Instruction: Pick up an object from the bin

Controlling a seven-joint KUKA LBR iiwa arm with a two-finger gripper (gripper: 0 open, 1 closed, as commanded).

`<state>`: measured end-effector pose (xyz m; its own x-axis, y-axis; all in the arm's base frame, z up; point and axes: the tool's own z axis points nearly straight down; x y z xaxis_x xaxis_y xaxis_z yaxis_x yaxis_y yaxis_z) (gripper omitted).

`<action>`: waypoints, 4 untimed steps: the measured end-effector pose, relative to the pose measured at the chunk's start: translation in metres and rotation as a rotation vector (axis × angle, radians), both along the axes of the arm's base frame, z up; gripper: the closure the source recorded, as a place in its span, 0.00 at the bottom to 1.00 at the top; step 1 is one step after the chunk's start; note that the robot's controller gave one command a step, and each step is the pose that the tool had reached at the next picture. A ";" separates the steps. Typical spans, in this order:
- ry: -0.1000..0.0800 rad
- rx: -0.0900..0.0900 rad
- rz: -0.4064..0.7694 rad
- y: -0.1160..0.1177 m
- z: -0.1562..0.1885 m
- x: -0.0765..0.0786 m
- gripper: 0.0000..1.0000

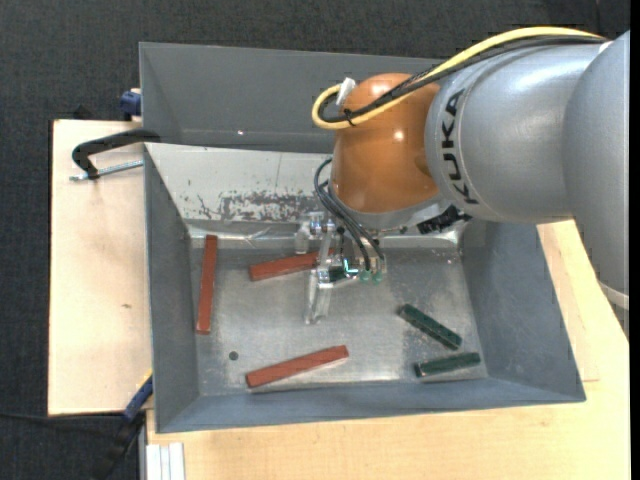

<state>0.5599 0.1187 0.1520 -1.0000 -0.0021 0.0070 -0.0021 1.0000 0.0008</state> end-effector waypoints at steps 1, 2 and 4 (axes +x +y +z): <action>-0.008 0.001 -0.002 0.000 0.004 0.002 0.00; -0.016 0.003 -0.039 -0.005 -0.034 0.030 0.00; -0.009 0.001 -0.121 -0.011 -0.081 0.041 1.00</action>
Offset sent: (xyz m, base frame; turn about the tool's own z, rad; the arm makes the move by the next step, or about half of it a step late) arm 0.0354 -0.0083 -0.0490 0.0518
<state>0.6010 0.1080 0.0710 -0.9930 0.1184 -0.0018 0.1184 0.9930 0.0025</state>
